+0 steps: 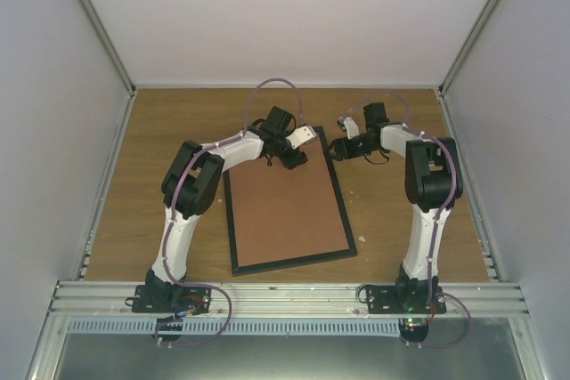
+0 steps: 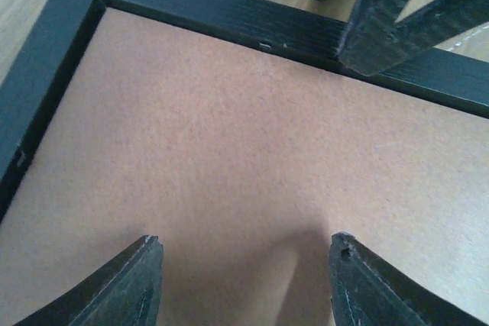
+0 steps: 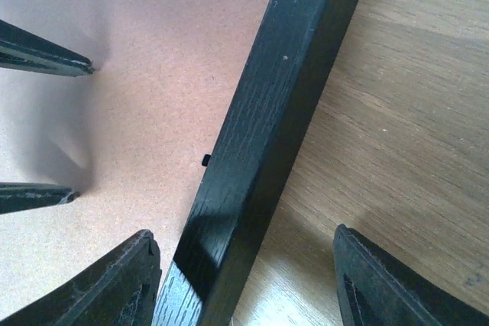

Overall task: Put the photo into the frame
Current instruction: Install the photo frame at the center of the board.

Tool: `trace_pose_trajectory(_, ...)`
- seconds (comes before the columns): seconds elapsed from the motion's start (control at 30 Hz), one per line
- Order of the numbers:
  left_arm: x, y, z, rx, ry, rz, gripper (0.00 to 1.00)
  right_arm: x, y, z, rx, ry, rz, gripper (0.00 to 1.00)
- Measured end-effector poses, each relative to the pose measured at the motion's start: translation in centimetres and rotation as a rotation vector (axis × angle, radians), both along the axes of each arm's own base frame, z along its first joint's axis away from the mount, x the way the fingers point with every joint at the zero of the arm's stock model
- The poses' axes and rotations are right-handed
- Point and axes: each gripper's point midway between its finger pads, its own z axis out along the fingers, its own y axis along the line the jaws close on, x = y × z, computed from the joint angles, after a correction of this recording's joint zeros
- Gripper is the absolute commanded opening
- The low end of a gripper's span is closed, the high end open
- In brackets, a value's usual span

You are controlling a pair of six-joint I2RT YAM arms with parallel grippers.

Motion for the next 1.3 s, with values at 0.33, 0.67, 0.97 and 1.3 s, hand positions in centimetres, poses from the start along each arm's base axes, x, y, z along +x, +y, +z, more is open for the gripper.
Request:
trace_pose_trajectory(0.33, -2.1, 6.9, 2.9, -0.046, 0.114, 0.146, 0.99, -0.2, 0.4, 0.9, -0.086, -0.061, -0.014, 0.69)
trace_pose_trajectory(0.67, -3.4, 20.2, 8.2, -0.15, 0.08, 0.421, 0.99, -3.5, 8.8, 6.4, -0.106, -0.346, 0.28, 0.62)
trace_pose_trajectory(0.97, -8.5, 25.9, 2.2, -0.062, 0.252, 0.563, 0.99, -11.0, 18.3, 5.2, -0.103, -0.434, 0.596, 0.58)
trace_pose_trajectory(1.3, -7.9, 30.1, 2.3, -0.103, 0.272, 0.709, 0.99, -12.5, 24.1, 1.0, -0.19, -0.474, 0.698, 0.58)
